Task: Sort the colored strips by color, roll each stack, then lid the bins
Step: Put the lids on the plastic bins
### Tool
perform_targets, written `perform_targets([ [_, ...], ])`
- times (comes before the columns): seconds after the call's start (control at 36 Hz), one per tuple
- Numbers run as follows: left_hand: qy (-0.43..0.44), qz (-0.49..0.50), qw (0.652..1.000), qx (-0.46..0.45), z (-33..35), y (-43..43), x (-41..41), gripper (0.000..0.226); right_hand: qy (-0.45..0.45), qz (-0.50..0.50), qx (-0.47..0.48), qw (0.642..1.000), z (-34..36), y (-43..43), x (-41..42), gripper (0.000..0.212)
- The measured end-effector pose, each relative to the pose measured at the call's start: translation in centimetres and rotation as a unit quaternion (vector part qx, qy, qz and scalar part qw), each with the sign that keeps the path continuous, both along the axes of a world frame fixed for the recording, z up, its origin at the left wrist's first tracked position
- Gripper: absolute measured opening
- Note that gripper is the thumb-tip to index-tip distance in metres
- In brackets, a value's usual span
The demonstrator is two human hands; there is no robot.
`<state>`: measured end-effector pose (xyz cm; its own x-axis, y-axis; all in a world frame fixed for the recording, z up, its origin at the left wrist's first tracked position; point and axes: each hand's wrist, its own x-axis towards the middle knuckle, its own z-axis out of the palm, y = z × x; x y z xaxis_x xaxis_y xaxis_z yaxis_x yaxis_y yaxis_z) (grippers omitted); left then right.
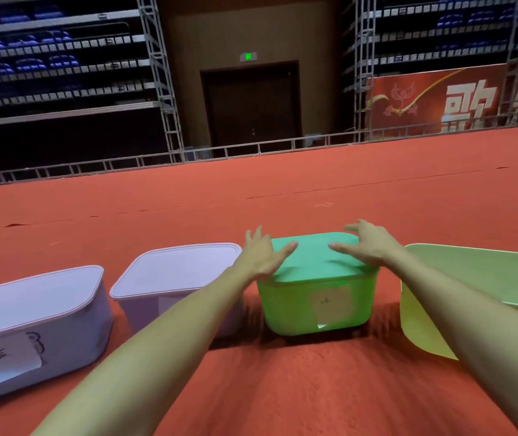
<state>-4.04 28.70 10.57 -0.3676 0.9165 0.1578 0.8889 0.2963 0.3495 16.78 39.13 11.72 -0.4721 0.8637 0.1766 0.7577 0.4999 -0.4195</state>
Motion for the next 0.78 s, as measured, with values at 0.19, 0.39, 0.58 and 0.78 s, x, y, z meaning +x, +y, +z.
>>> perform_targets([
  [0.19,0.057,-0.016,0.996,-0.066,-2.7,1.2,0.3,0.089,-0.127,0.008,-0.018,0.992,-2.5,0.1,-1.9,0.099],
  [0.39,0.077,-0.01,0.996,-0.05,-3.3,2.0,-0.5,0.093,-0.158,0.006,-0.011,0.987,-2.8,1.2,-2.4,0.107],
  [0.58,0.069,-0.011,0.996,-0.052,-3.4,1.9,-0.2,0.095,-0.148,0.015,-0.011,0.989,-3.1,1.0,-2.3,0.111],
  [0.78,0.002,-0.032,0.999,-0.027,0.5,-0.5,-0.2,0.072,-0.035,0.022,0.055,0.998,-0.4,-2.7,-2.1,0.076],
])
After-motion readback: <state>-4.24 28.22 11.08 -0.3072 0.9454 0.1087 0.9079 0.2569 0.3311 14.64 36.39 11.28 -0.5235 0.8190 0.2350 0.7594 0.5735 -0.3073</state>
